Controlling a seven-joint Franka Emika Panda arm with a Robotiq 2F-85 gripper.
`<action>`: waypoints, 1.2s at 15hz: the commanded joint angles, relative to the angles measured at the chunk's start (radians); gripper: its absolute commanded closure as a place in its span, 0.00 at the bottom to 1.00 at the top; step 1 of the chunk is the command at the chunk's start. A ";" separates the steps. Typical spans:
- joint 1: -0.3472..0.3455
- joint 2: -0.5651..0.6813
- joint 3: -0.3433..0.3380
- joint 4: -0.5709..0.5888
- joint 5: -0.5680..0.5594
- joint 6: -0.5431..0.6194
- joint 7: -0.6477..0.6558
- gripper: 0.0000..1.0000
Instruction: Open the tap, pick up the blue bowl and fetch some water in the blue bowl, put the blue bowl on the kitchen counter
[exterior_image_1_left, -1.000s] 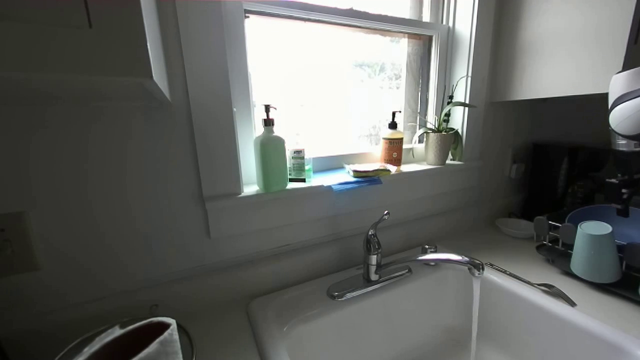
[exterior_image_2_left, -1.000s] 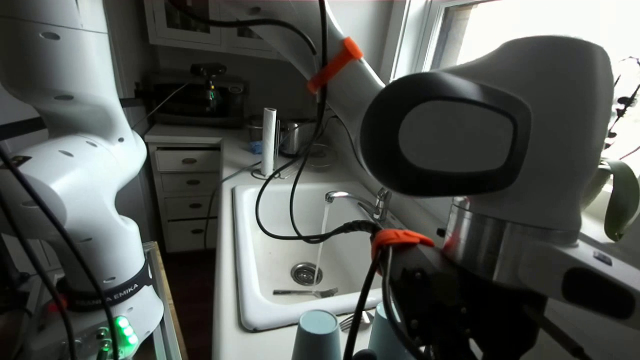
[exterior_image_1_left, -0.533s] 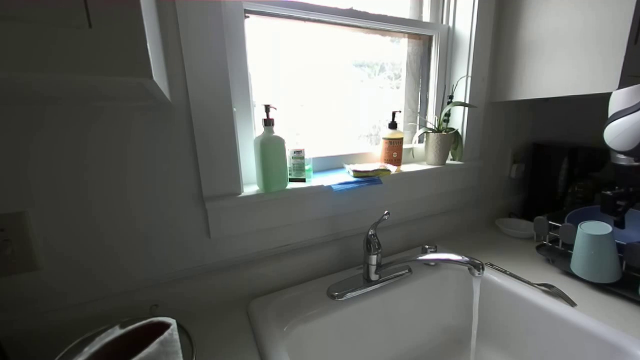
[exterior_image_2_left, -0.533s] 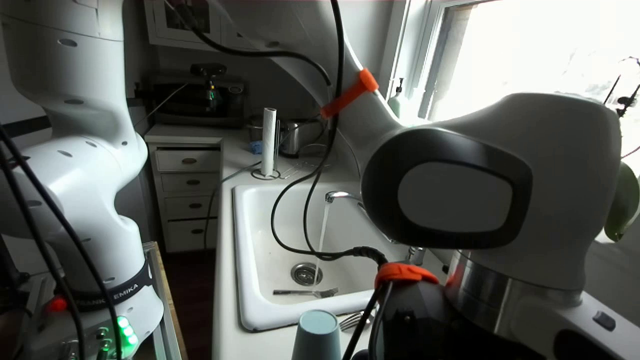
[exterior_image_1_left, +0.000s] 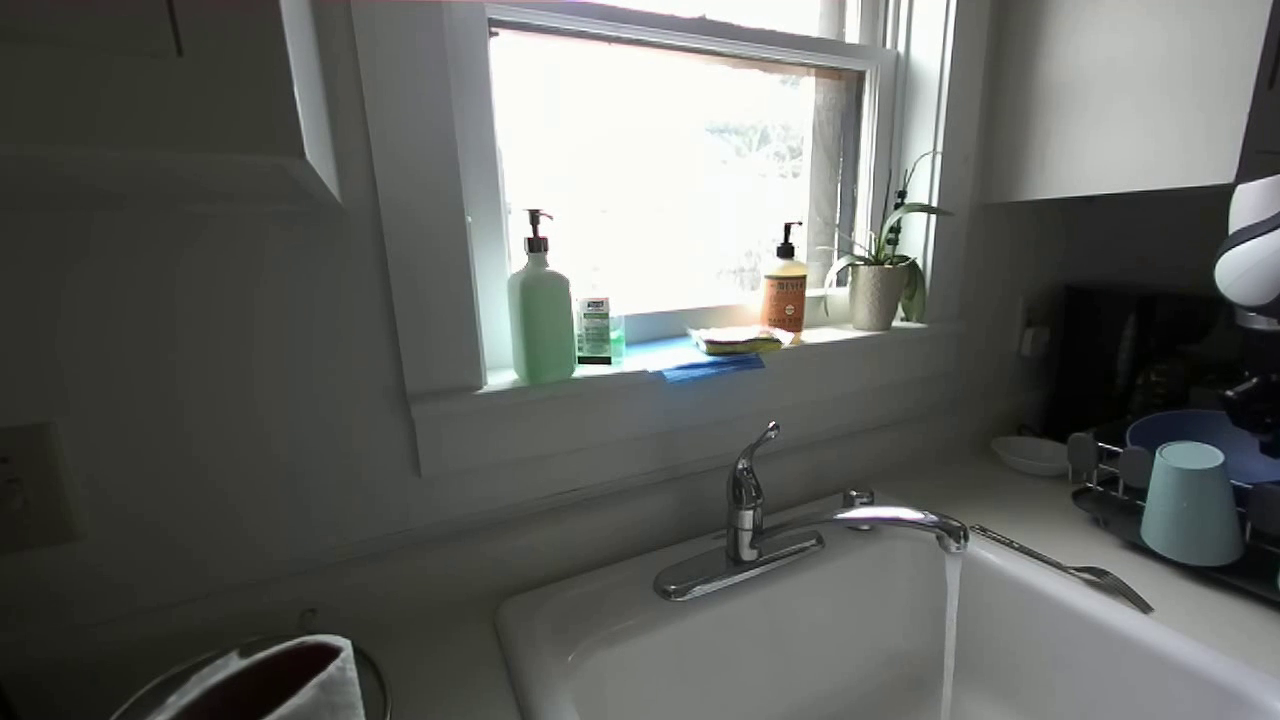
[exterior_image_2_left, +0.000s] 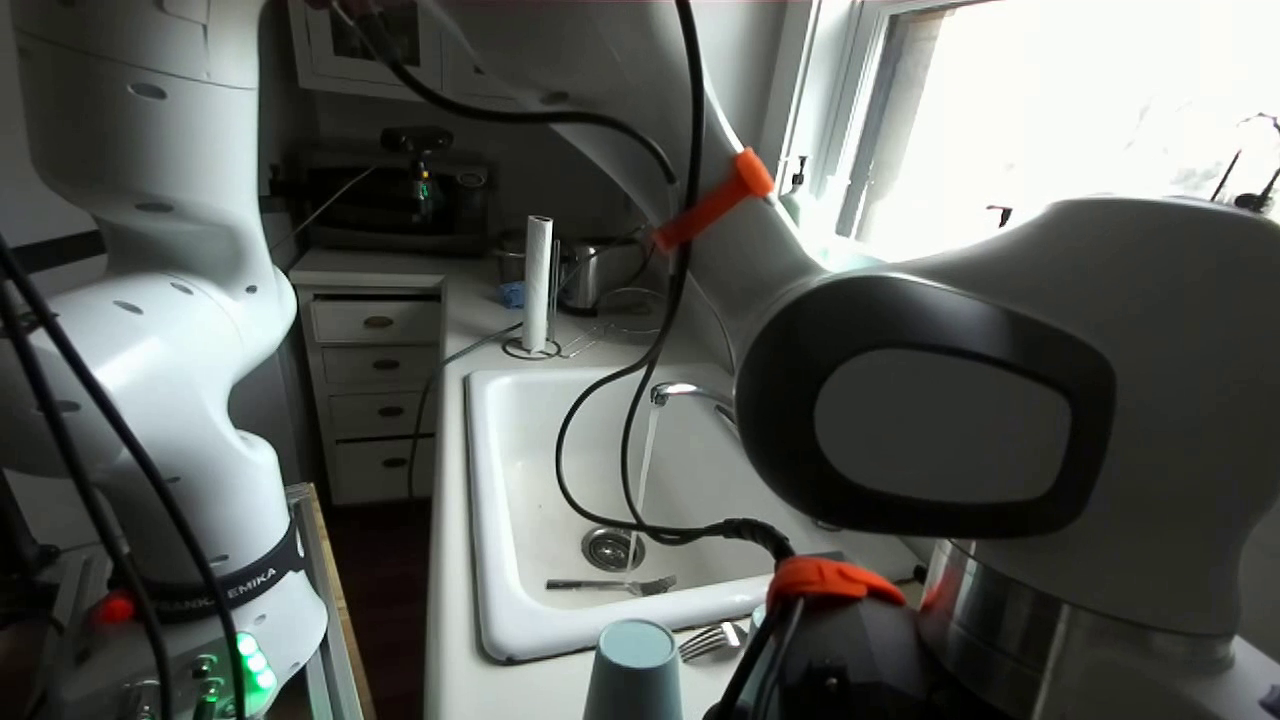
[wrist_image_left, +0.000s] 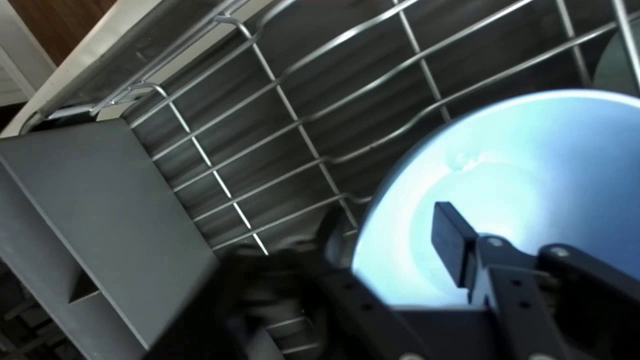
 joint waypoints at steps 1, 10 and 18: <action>-0.003 0.018 -0.010 0.024 -0.009 -0.003 0.014 0.19; -0.007 0.058 -0.013 0.038 0.018 0.003 0.020 0.60; 0.002 0.023 -0.029 0.049 -0.003 -0.001 0.057 1.00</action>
